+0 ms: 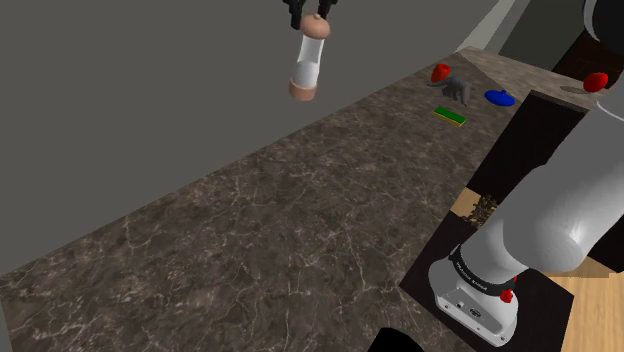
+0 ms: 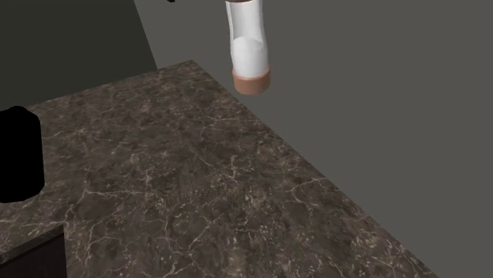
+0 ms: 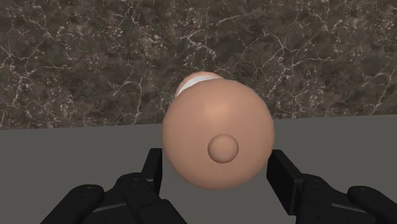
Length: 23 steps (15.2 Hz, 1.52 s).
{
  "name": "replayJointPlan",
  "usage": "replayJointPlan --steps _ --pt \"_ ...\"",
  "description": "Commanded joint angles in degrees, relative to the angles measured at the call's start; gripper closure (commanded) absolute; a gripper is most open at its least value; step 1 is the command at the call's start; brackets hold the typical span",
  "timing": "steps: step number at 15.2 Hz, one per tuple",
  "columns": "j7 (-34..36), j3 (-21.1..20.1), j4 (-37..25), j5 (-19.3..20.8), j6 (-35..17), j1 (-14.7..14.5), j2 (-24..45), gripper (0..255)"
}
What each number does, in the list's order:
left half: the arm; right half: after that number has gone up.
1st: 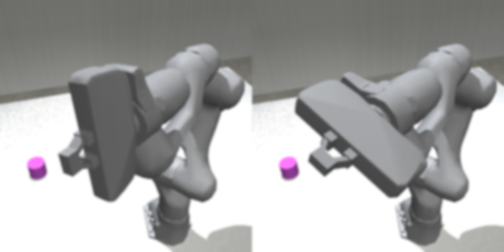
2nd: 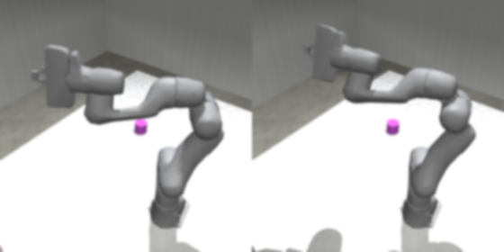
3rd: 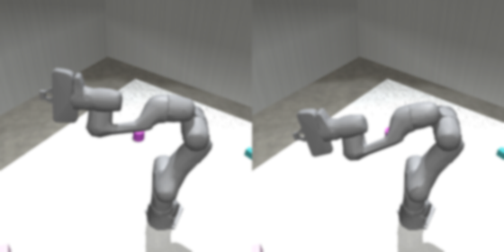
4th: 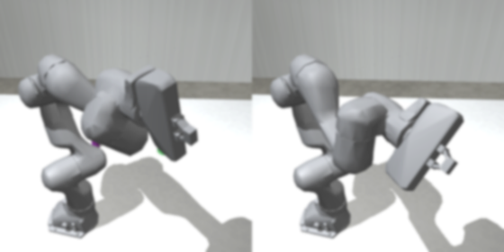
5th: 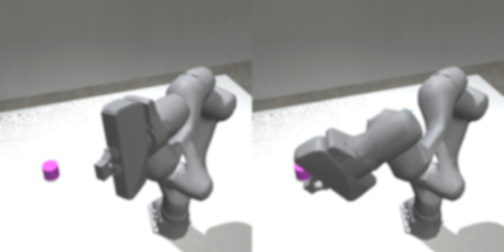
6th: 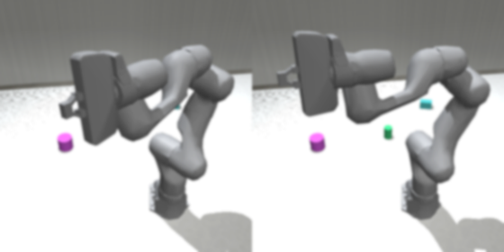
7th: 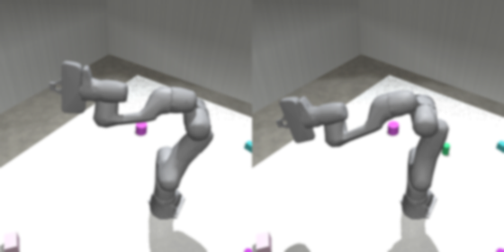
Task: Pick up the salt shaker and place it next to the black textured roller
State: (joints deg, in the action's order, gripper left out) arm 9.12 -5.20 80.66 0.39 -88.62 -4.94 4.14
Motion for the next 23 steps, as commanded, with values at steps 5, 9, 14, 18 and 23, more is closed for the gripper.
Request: replayJointPlan --steps 5,9,14,18,23 --pt "3.8 -1.9 14.4 -1.1 -2.4 -1.9 -12.1 255" --pt "6.6 -3.5 22.0 -2.2 -2.6 -3.2 -19.5 255" --pt "10.2 -5.8 29.5 -4.1 -1.8 -5.1 -28.0 255" --pt "13.5 -7.9 34.1 -6.0 -0.5 -6.8 -34.2 255" --pt "17.9 -10.8 38.4 -8.8 1.8 -9.1 -41.2 255"
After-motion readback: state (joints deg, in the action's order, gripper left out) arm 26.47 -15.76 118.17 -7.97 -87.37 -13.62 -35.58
